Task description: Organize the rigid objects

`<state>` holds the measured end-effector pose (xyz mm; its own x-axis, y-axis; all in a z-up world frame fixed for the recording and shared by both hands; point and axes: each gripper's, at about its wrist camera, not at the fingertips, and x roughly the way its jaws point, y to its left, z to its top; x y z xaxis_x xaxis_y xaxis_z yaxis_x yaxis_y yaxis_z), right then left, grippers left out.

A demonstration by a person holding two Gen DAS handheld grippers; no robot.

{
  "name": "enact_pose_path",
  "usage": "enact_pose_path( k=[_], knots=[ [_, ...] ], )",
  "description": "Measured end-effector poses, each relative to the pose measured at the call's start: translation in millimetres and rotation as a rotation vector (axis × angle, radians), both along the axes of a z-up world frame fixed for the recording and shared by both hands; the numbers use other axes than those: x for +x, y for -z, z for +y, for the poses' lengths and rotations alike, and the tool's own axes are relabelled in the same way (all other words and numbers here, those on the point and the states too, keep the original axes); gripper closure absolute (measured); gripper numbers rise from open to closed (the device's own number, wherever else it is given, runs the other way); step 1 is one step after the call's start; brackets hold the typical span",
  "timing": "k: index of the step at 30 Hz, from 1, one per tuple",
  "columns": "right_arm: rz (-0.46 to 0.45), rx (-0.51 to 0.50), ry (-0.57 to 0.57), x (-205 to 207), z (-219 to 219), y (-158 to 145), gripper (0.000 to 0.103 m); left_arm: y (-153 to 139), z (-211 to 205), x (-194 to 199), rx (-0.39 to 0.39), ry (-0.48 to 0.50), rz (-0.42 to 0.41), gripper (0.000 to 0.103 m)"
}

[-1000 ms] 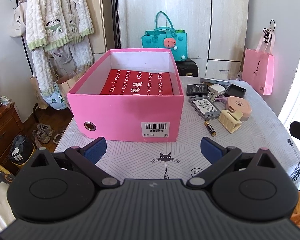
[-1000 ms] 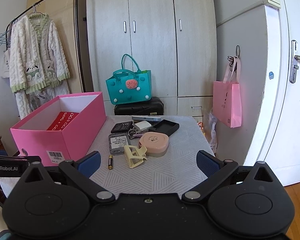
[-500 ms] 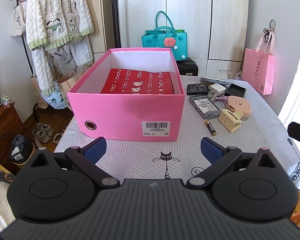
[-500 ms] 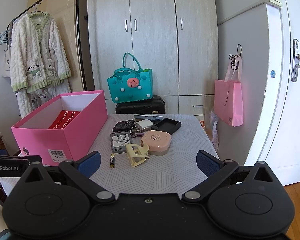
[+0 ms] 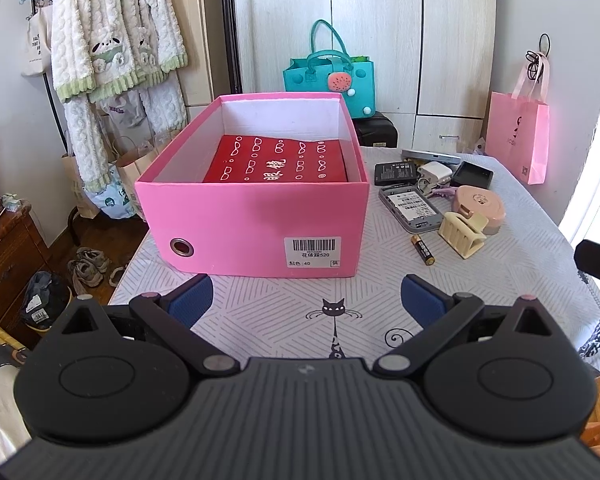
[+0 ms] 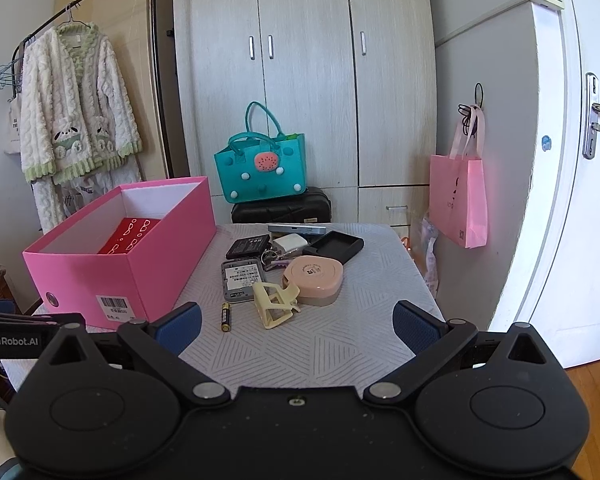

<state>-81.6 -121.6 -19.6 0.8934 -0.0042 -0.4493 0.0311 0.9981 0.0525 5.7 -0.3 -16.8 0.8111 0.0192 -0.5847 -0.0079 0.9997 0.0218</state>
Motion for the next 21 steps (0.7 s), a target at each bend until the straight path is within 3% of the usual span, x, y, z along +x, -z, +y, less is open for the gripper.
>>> enact_pose_path(
  k=[10,21],
  knots=[
    [0.000,0.006,-0.005,1,3,2,0.000,1,2,-2,-0.004,-0.013,-0.010,0.001],
    [-0.056,0.025,-0.021,-7,8,6,0.000,4,12,-18,-0.051,-0.011,-0.111,0.001]
  ],
)
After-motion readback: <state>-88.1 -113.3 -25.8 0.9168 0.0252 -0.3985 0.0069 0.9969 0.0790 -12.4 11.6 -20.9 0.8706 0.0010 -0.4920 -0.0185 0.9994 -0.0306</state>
